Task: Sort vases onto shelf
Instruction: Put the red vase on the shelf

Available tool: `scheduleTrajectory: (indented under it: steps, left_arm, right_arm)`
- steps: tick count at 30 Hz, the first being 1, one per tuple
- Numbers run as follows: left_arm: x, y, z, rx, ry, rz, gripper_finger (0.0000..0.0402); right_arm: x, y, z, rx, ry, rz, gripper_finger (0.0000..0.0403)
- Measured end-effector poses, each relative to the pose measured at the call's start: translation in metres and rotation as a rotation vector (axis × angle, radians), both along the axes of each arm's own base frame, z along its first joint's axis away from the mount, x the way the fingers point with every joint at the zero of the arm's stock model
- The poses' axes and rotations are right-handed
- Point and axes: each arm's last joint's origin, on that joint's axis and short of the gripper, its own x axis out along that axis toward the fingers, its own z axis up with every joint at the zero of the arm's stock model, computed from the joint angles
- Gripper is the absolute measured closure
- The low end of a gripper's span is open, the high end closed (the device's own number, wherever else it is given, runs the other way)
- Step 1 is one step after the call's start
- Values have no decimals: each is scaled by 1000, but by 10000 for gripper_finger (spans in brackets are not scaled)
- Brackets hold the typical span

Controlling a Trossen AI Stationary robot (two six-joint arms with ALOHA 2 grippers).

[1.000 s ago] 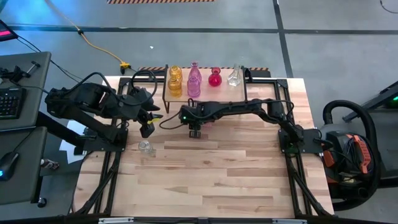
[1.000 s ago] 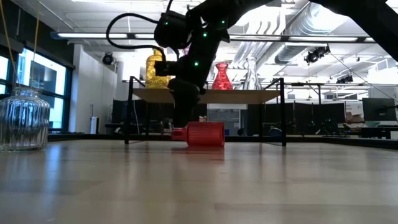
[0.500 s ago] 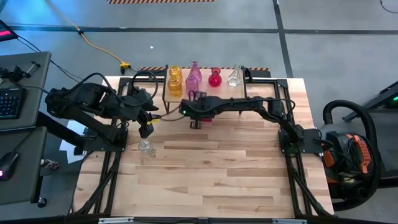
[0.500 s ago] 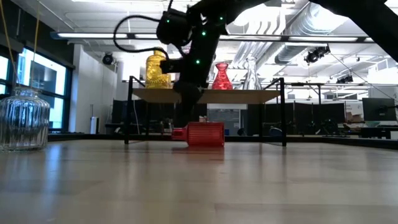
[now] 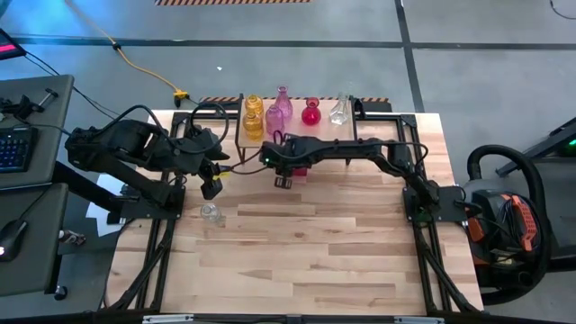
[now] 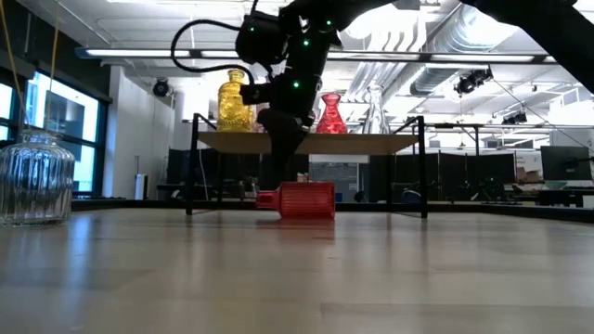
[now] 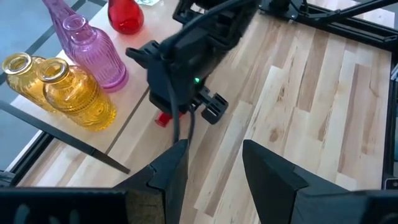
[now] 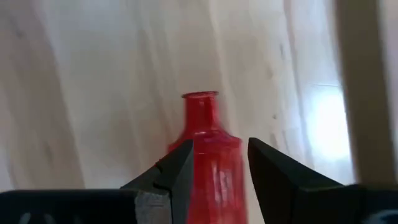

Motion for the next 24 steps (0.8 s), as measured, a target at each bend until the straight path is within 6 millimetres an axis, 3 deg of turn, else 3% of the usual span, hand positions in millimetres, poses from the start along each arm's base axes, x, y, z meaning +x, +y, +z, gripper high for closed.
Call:
scheduleTrajectory:
  steps: [24]
  left_arm:
    - [0, 0, 0, 0, 0, 0, 257]
  right_arm:
    - [-12, 50, -7, 66, 154, 14, 269]
